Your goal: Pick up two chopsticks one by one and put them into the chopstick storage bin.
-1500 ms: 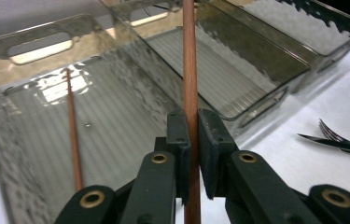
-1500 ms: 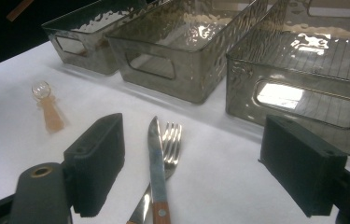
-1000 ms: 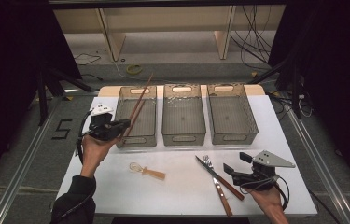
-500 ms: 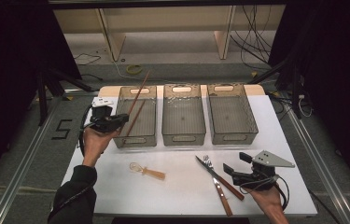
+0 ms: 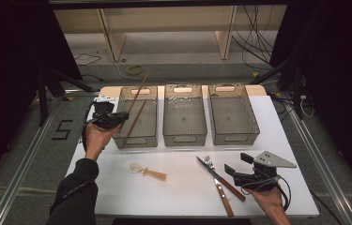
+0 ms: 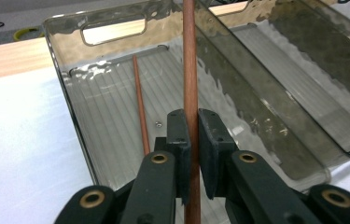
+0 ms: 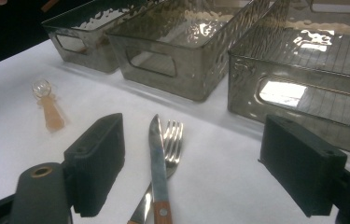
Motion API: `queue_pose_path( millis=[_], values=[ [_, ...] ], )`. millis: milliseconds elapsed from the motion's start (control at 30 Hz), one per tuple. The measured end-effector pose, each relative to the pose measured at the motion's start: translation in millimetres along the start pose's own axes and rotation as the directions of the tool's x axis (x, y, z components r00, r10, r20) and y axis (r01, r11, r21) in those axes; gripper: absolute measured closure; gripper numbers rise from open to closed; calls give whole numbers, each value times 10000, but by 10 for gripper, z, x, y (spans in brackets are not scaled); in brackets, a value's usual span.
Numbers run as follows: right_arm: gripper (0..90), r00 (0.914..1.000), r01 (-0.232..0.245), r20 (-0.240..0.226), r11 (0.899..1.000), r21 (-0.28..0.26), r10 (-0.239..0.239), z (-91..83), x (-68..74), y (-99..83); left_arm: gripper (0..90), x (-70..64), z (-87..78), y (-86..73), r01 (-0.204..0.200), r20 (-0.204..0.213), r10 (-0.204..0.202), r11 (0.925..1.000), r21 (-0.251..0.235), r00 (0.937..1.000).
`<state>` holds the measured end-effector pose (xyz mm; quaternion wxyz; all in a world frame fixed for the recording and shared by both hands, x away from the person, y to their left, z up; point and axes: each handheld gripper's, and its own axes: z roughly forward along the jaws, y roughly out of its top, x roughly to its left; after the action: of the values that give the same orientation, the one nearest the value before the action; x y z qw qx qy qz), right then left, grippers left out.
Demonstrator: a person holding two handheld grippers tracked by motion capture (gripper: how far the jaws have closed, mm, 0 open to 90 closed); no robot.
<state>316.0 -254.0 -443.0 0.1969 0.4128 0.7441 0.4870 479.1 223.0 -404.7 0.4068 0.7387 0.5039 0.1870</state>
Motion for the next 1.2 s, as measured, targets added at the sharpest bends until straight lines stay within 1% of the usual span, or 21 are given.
queue_pose_path(
  millis=[100, 300, 433, 667, 800, 1033, 1067, 1100, 1167, 1200],
  values=[
    [228, 10000, 11, -16, 10000, 16, -11, 2, -2, -1, 831, 23, 30, -10, 65, -30, -65, 10000, 58, 10000],
    [229, 10000, -10, -17, 10000, 4, 10, 2, -3, 0, 831, 48, 92, -35, 143, -54, -141, 9993, 347, 9999],
    [229, 10000, 6, -15, 10000, 3, -6, 1, -5, -1, 831, 66, 129, -81, 225, -85, -221, 9986, 470, 9997],
    [229, 10000, 2, -22, 10000, -2, -2, 1, -1, 0, 831, 86, 184, -130, 445, -62, -441, 9968, 665, 9990],
    [230, 10000, 3, -23, 10000, -7, -3, 0, -4, 0, 830, 92, 203, -154, 441, -59, -438, 9959, 794, 9990],
    [231, 10000, 6, -41, 10000, -10, -6, -2, -2, 1, 826, 103, 227, -173, 620, -49, -618, 9938, 923, 9981],
    [231, 10000, 3, -44, 10000, -6, -3, -1, -1, 1, 824, 110, 230, -174, 552, -99, -545, 9930, 1040, 9985],
    [231, 10000, 0, -50, 10000, -5, 0, -2, -1, 1, 820, 112, 239, -176, 623, -127, -613, 9920, 1102, 9980],
    [231, 10000, 3, -54, 10000, -8, -4, -2, 0, 2, 812, 122, 240, -183, 763, -187, -747, 9914, 1062, 9970],
    [231, 10000, -1, -43, 10000, -11, 1, -3, 0, 2, 773, 131, 235, -183, 892, -172, -878, 9904, 1058, 9960]
  ],
)
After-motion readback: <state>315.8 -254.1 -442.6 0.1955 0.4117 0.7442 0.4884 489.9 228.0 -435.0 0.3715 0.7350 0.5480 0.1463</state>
